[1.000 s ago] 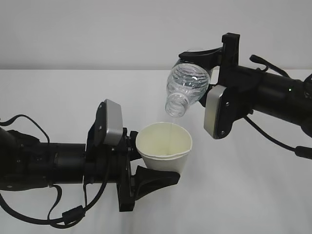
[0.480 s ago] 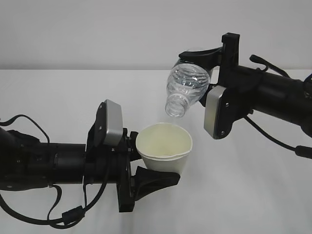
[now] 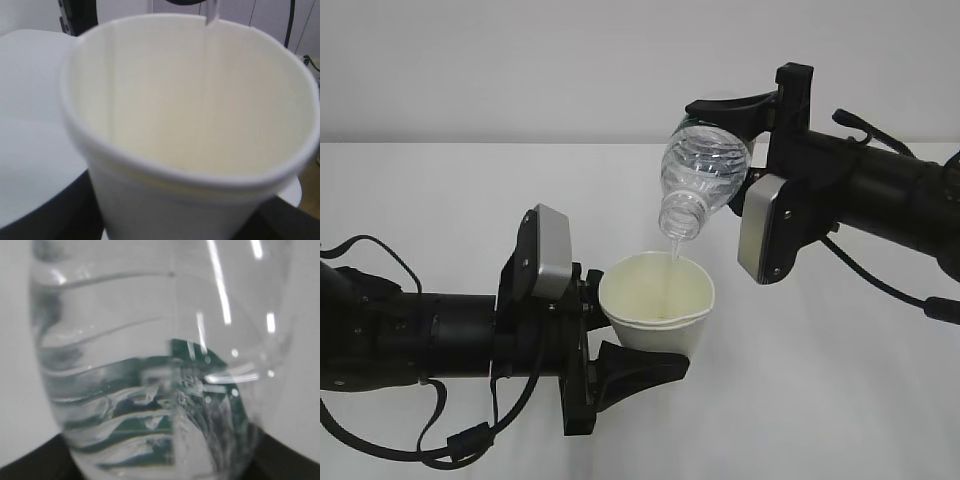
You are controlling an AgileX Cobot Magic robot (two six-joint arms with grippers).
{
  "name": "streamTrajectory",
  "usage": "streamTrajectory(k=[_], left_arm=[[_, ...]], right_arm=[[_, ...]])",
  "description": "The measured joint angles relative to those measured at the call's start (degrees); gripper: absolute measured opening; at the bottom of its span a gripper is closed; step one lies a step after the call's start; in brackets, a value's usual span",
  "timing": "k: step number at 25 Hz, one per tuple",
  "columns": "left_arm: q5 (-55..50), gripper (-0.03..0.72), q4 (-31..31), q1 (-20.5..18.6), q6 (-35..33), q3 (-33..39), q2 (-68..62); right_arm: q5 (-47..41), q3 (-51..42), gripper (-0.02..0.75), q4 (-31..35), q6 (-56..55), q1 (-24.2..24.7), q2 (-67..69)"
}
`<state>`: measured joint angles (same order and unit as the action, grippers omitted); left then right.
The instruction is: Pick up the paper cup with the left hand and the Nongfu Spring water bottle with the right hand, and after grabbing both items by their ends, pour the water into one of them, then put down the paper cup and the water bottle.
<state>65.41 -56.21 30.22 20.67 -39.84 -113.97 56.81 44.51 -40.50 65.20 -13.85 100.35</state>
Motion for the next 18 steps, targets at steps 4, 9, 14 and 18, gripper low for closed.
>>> streamTrajectory(k=[4, 9, 14, 18], left_arm=[[0.0, 0.463, 0.0, 0.0, 0.0, 0.0, 0.0], [0.0, 0.462, 0.0, 0.0, 0.0, 0.0, 0.0], [0.0, 0.462, 0.0, 0.0, 0.0, 0.0, 0.0], [0.0, 0.462, -0.6, 0.0, 0.0, 0.0, 0.0]], right_arm=[[0.0, 0.0, 0.438, 0.0, 0.0, 0.0, 0.0], [0.0, 0.0, 0.438, 0.0, 0.0, 0.0, 0.0], [0.0, 0.0, 0.438, 0.0, 0.0, 0.0, 0.0], [0.13, 0.0, 0.438, 0.0, 0.0, 0.0, 0.0]])
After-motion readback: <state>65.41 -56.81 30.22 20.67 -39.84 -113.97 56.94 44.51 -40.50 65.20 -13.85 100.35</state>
